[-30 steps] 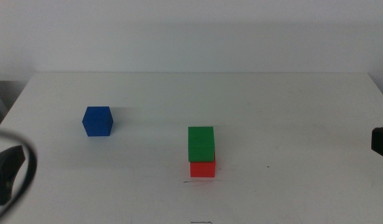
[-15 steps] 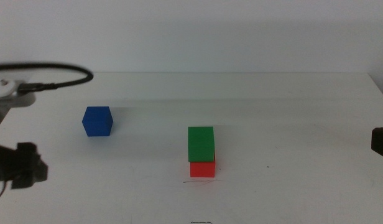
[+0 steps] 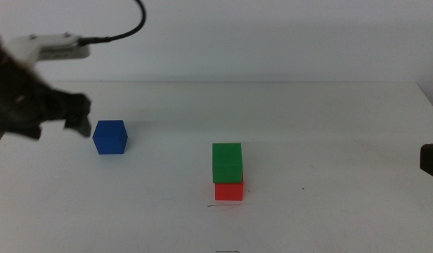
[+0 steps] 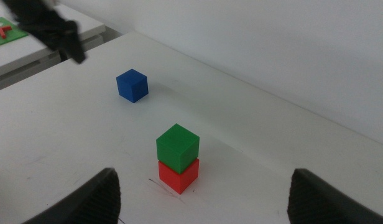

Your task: Stack red cubes first, then green, then blue cubes in a specific spot.

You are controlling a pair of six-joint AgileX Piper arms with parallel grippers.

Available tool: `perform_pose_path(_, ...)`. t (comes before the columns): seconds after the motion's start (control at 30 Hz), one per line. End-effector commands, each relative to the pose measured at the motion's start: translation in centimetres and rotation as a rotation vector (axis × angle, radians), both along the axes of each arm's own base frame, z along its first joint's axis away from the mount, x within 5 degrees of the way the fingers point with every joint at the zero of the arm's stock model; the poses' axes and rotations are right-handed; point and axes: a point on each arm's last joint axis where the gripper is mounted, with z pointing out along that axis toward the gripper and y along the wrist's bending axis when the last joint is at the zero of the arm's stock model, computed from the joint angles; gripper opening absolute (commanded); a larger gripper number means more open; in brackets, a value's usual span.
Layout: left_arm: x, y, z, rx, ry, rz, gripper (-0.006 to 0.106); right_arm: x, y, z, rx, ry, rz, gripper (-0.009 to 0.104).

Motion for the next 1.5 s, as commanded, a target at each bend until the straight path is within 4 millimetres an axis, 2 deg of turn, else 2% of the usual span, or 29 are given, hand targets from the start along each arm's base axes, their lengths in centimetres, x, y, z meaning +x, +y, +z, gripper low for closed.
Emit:
perform_pose_path(0.0, 2.6, 0.0, 1.2, 0.015, -0.065, -0.018, 0.093, 0.2, -0.1, 1.3, 0.04, -0.08, -0.016, 0.078)
perform_pose_path(0.13, 6.8, -0.2, -0.7, 0.008, -0.021, -0.025, 0.093, 0.2, -0.1, 1.3, 0.04, -0.08, -0.016, 0.078)
perform_pose_path(0.37, 11.7, -1.7, -3.3, 0.001, 0.009, -0.089, 0.093, 0.2, -0.1, 1.3, 0.04, -0.08, -0.016, 0.078)
perform_pose_path(0.6, 14.5, -2.2, -6.2, -0.016, 0.031, -0.087, 0.093, 0.2, -0.1, 1.3, 0.04, -0.08, -0.016, 0.078)
perform_pose_path(0.7, 15.1, -2.2, -8.0, -0.02, 0.067, -0.077, 0.093, 0.2, -0.1, 1.3, 0.04, -0.08, -0.016, 0.078)
perform_pose_path(0.83, 15.6, -2.2, -9.0, -0.02, 0.056, -0.071, 0.09, 0.2, -0.1, 1.3, 0.04, -0.08, -0.016, 0.078)
perform_pose_path(0.9, 15.7, -2.3, -8.9, -0.022, 0.045, -0.07, 0.083, 0.2, -0.1, 1.3, 0.04, -0.08, -0.016, 0.078)
perform_pose_path(0.97, 15.7, -2.3, -8.9, -0.021, 0.041, -0.07, 0.072, 0.2, -0.1, 1.3, 0.04, -0.08, -0.016, 0.078)
perform_pose_path(1.13, 15.3, -2.3, -9.0, -0.034, 0.083, -0.066, 0.027, 0.2, -0.1, 1.3, 0.04, -0.08, -0.016, 0.078)
perform_pose_path(1.27, 14.2, -2.3, -8.1, -0.036, 0.156, -0.08, 0.0, 0.2, -0.1, 1.3, 0.04, -0.08, -0.016, 0.078)
perform_pose_path(1.37, 13.2, -2.3, -5.7, -0.043, 0.143, -0.05, -0.002, 0.2, -0.1, 1.3, 0.04, -0.08, -0.016, 0.078)
perform_pose_path(1.47, 11.1, -2.9, -2.8, -0.032, 0.101, -0.024, -0.002, 0.2, -0.1, 1.3, 0.04, -0.08, -0.016, 0.078)
